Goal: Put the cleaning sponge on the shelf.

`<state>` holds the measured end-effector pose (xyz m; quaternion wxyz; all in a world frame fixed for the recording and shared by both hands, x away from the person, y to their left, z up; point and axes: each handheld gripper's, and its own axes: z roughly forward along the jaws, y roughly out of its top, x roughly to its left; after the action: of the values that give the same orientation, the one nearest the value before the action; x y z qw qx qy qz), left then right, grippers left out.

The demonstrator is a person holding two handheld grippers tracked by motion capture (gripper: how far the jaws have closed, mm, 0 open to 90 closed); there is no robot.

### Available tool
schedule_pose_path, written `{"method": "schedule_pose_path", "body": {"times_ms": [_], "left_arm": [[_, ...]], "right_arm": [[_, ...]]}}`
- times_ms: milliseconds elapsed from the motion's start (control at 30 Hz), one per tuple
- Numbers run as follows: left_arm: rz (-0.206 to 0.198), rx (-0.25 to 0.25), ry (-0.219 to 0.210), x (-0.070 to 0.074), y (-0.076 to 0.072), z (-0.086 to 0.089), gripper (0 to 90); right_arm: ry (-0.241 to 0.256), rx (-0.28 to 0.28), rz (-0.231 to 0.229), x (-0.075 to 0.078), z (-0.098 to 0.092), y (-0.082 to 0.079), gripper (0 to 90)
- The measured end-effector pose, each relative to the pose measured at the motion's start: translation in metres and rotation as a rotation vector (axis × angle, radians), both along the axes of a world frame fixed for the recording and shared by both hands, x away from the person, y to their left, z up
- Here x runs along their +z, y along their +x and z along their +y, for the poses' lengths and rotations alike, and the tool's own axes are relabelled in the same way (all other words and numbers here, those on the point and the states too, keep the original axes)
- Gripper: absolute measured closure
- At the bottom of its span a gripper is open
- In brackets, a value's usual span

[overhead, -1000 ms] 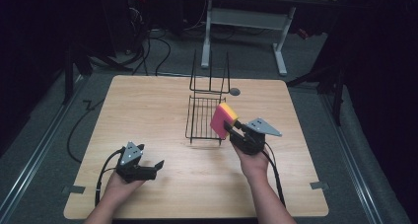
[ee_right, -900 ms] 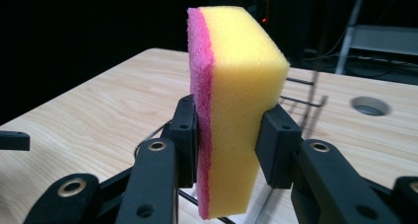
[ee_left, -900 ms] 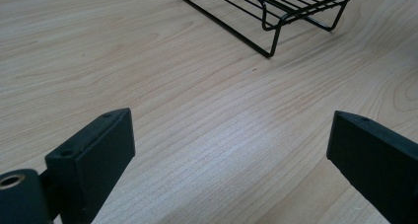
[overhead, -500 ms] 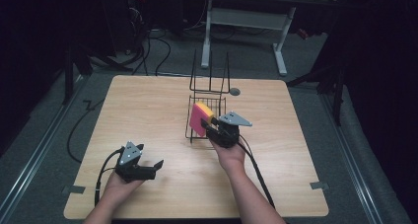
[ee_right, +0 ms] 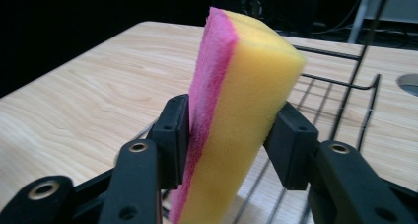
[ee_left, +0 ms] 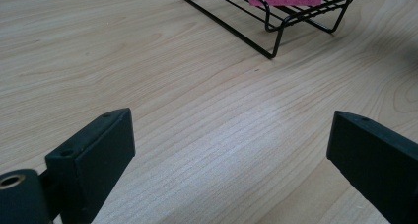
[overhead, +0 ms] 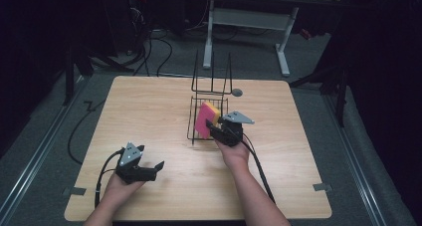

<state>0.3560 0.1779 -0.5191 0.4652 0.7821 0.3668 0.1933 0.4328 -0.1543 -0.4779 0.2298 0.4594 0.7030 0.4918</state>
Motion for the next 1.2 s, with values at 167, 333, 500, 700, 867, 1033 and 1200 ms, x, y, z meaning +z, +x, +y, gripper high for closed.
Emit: {"method": "schedule_pose_path", "body": {"times_ms": [167,333,500,700,867,1033,1200], "left_arm": [[0.0,-0.001,0.001,0.0,0.0,-0.001,4.9],[0.0,-0.005,0.003,0.0,0.0,-0.001,4.9],[0.001,-0.004,0.001,0.0,0.0,0.0,4.9],[0.0,-0.006,-0.001,0.0,0.0,0.0,4.9],[-0.002,-0.007,-0.002,0.0,-0.001,0.0,4.9],[0.0,-0.006,-0.003,0.0,-0.001,0.001,4.9],[0.002,-0.009,-0.001,0.0,-0.001,0.001,4.9]], "right_arm": [[0.001,-0.015,-0.002,-0.001,-0.003,0.002,54.6],[-0.011,-0.037,-0.007,-0.002,-0.006,0.005,49.7],[-0.04,-0.085,-0.023,-0.002,-0.01,0.007,39.0],[-0.029,-0.116,-0.035,0.002,-0.019,0.01,37.9],[-0.025,-0.113,-0.028,0.003,-0.018,0.013,40.6],[-0.023,-0.111,-0.039,0.003,-0.014,0.012,47.2],[-0.048,-0.096,-0.073,0.006,-0.012,0.009,58.7]]}}
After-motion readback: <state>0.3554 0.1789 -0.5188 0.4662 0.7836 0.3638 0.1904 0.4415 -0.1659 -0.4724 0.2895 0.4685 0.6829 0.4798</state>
